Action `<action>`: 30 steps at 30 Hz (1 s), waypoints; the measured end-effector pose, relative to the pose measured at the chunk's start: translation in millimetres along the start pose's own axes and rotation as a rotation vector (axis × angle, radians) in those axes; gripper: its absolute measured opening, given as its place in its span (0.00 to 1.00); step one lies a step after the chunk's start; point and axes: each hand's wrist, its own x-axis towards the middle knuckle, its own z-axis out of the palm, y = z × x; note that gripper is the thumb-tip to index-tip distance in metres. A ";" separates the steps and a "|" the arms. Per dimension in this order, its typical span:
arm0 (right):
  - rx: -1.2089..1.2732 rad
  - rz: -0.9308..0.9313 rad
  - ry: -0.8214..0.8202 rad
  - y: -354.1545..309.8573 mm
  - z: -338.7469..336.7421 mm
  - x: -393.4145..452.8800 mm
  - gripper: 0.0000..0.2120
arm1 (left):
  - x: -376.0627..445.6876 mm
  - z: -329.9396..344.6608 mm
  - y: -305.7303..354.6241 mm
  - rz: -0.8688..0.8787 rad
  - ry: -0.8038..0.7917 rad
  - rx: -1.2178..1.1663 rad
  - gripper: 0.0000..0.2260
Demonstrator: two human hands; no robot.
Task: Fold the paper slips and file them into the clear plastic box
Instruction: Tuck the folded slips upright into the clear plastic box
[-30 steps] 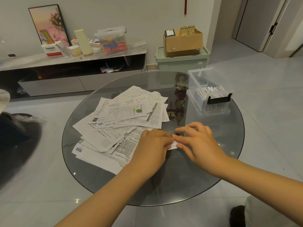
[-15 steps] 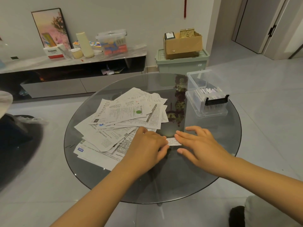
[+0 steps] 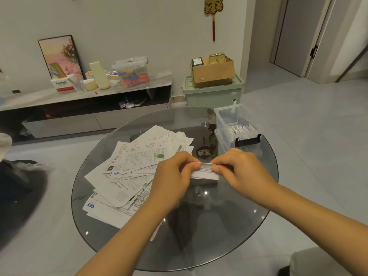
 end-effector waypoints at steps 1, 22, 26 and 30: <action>0.004 0.014 -0.005 0.9 -4.3 3.1 0.09 | 5.8 0.0 1.8 0.011 -0.007 0.000 0.10; -0.133 0.407 0.481 78.8 -62.5 52.4 0.08 | 124.0 63.6 28.8 0.364 -0.327 0.292 0.15; -0.128 0.436 0.516 84.9 -60.6 59.6 0.09 | 142.9 76.9 37.1 0.500 -0.497 0.355 0.20; -0.099 0.446 0.485 88.9 -56.2 62.1 0.11 | 153.2 91.5 34.8 0.600 -0.608 0.432 0.24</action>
